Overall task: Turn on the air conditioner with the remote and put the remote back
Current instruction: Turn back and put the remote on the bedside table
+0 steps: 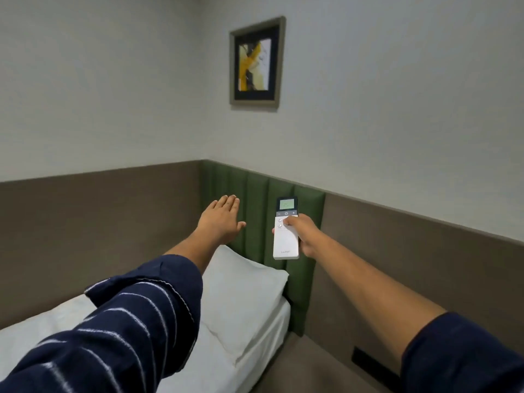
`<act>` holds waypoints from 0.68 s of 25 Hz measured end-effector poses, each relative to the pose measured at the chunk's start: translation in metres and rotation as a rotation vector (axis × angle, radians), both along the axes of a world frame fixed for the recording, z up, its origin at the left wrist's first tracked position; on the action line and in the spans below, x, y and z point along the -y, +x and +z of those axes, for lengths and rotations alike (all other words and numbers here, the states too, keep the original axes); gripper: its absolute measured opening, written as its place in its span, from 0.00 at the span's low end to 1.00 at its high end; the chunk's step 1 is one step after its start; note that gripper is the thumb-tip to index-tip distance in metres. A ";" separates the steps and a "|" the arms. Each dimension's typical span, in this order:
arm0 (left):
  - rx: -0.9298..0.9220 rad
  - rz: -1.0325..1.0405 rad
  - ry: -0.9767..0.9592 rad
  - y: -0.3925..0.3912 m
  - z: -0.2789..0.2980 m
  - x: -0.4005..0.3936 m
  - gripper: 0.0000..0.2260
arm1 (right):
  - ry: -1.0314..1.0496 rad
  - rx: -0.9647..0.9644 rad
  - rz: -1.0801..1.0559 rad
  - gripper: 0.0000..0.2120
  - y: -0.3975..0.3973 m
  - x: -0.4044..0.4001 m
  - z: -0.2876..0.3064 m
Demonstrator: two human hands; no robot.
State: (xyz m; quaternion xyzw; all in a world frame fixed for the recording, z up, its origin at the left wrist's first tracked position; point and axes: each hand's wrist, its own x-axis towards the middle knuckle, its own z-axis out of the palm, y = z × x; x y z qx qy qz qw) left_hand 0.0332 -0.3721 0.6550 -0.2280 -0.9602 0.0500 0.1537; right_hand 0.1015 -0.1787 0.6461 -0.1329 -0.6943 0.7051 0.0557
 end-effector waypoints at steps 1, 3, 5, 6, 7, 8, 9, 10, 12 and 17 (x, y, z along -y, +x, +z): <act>0.030 -0.027 0.001 -0.007 -0.014 -0.020 0.31 | 0.001 0.012 -0.030 0.17 -0.001 -0.018 -0.008; 0.090 -0.076 -0.004 -0.016 -0.045 -0.067 0.31 | 0.004 0.041 -0.092 0.15 -0.004 -0.057 -0.029; 0.132 -0.110 0.002 -0.023 -0.070 -0.109 0.31 | 0.005 0.065 -0.137 0.16 -0.008 -0.093 -0.050; 0.149 -0.134 0.003 -0.027 -0.082 -0.131 0.31 | -0.002 0.085 -0.152 0.16 -0.011 -0.110 -0.061; 0.169 -0.164 0.007 -0.033 -0.096 -0.154 0.31 | -0.009 0.104 -0.169 0.15 -0.015 -0.129 -0.075; 0.182 -0.189 0.007 -0.035 -0.109 -0.171 0.31 | -0.012 0.124 -0.186 0.14 -0.018 -0.144 -0.089; 0.193 -0.209 -0.001 -0.038 -0.124 -0.189 0.31 | -0.013 0.149 -0.199 0.15 -0.021 -0.160 -0.106; 0.208 -0.228 -0.001 -0.043 -0.139 -0.208 0.31 | -0.010 0.172 -0.207 0.16 -0.026 -0.178 -0.124; 0.258 -0.268 0.014 -0.052 -0.179 -0.246 0.31 | -0.024 0.238 -0.242 0.17 -0.033 -0.211 -0.168; 0.418 -0.317 -0.044 -0.058 -0.305 -0.306 0.30 | -0.103 0.438 -0.329 0.17 -0.030 -0.269 -0.301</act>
